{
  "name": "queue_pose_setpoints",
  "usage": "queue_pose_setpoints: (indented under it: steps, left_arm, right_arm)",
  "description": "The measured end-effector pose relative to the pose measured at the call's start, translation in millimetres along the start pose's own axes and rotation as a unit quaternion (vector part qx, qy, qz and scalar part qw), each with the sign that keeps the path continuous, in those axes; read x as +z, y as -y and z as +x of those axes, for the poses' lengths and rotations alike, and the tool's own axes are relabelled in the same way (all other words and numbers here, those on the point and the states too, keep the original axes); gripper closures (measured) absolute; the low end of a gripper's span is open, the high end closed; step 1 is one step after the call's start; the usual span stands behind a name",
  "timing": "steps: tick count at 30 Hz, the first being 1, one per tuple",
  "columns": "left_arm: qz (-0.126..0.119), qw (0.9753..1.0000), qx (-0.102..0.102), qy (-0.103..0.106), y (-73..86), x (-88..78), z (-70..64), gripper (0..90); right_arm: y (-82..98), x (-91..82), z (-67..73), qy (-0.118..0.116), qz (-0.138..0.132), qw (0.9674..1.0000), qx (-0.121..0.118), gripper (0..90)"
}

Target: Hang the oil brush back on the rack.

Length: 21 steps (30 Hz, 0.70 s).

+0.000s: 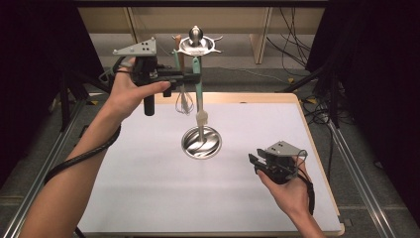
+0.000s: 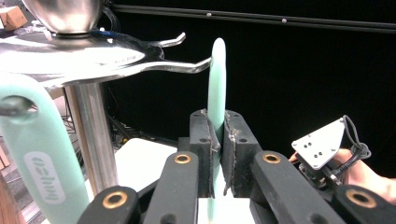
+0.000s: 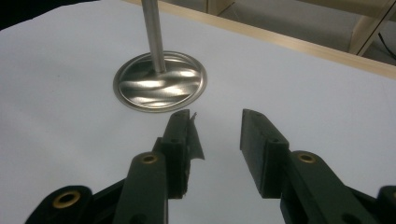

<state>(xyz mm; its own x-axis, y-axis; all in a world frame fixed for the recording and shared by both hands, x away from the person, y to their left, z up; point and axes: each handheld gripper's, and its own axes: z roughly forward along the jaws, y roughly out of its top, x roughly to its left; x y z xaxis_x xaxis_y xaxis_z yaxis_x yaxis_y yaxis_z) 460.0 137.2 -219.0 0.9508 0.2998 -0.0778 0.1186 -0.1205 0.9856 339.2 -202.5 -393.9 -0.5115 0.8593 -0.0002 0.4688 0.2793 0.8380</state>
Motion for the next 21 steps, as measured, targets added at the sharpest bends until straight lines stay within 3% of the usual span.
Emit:
queue_pose_setpoints:
  steps: [1,13,17,21]
  left_arm:
    - [0.0,1.0,-0.002,0.0,0.0,0.2,0.2,83.0]
    - [-0.001,0.9998,-0.019,0.008,1.3,1.4,4.7,82.8]
    - [-0.001,0.9997,-0.023,0.011,1.4,1.4,5.5,82.8]
    - [-0.003,0.9993,-0.033,0.015,1.6,1.2,7.0,82.4]
  right_arm:
    - [-0.1,-0.2,-1.0,0.008,-0.003,0.9999,-0.008,63.8]
    - [0.7,0.5,-0.3,0.008,-0.008,0.9999,-0.005,63.9]
    - [0.6,0.5,-1.1,0.01,-0.009,0.9998,-0.014,63.8]
    - [1.0,-0.8,0.9,0.007,0.002,1.0,0.002,63.9]
